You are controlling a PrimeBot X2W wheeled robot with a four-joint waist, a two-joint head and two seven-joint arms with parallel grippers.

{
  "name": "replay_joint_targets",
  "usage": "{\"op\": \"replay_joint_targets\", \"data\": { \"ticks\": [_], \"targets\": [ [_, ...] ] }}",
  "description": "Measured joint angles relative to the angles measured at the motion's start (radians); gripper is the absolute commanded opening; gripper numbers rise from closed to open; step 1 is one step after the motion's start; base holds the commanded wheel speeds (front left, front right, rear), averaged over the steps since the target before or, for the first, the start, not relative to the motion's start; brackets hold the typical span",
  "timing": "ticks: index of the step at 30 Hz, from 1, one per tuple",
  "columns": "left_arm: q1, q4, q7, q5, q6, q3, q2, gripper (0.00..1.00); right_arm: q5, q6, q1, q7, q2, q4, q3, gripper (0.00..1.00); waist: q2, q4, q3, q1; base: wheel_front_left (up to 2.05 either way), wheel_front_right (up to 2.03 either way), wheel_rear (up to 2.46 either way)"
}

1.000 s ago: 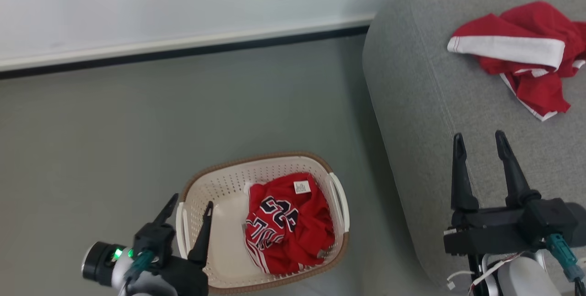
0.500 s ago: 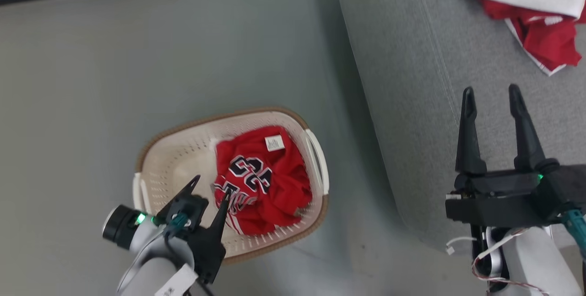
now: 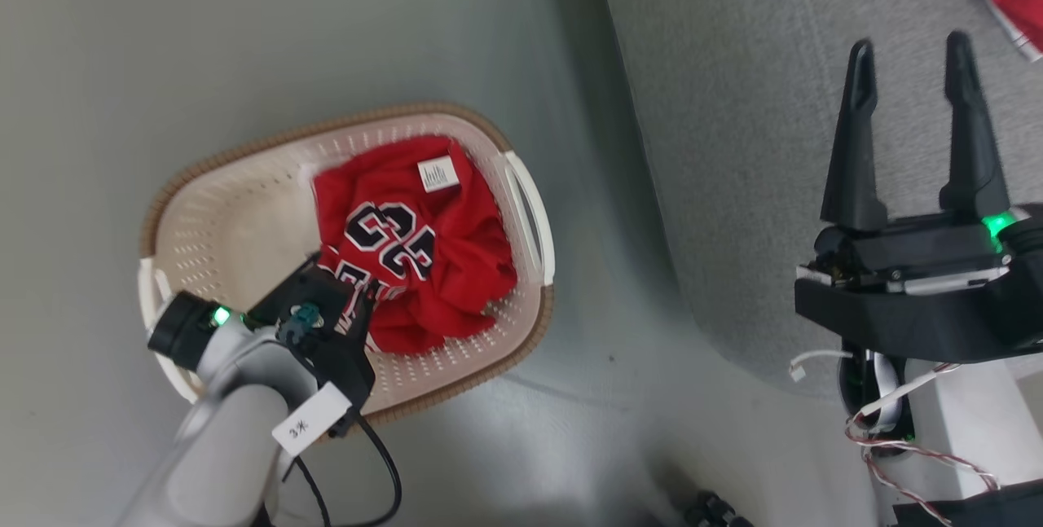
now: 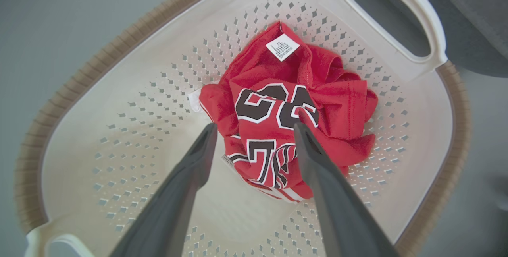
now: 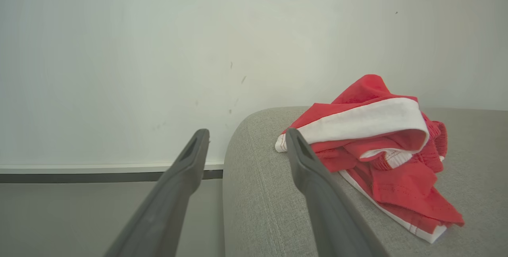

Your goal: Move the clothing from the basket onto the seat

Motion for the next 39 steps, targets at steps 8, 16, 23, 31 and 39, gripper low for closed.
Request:
{"op": "replay_joint_targets", "data": {
  "ticks": [8,16,23,31,39],
  "targets": [
    [-0.110,0.041,0.007,0.026,-0.008,-0.008,0.030,1.00,-0.015,0.000,-0.075,0.000,0.007,-0.068,0.008,1.00,-0.0001,-0.025,0.137,0.0000,0.00,0.00,0.00],
    [-0.149,0.093,-0.007,0.034,-0.008,-0.008,0.040,1.00,-0.034,0.000,-0.119,0.000,0.013,-0.070,0.019,1.00,0.0000,-0.039,0.228,0.0000,0.00,0.00,0.00],
    [-0.187,0.137,-0.034,0.038,-0.008,-0.010,0.030,0.31,-0.043,0.000,-0.138,0.000,0.016,-0.058,0.021,1.00,0.0000,-0.054,0.270,0.0000,0.00,0.00,0.00],
    [-0.206,0.173,-0.095,0.038,-0.016,-0.019,-0.010,0.00,-0.055,0.000,-0.146,0.000,0.017,-0.010,0.024,1.00,-0.0002,-0.047,0.245,-0.0002,0.00,0.00,0.00],
    [-0.206,0.190,-0.180,0.006,-0.026,-0.005,-0.067,0.00,-0.059,0.000,-0.155,0.000,0.018,0.064,0.014,1.00,-0.0002,-0.023,0.177,-0.0002,0.00,0.00,0.00]
  ]
}}
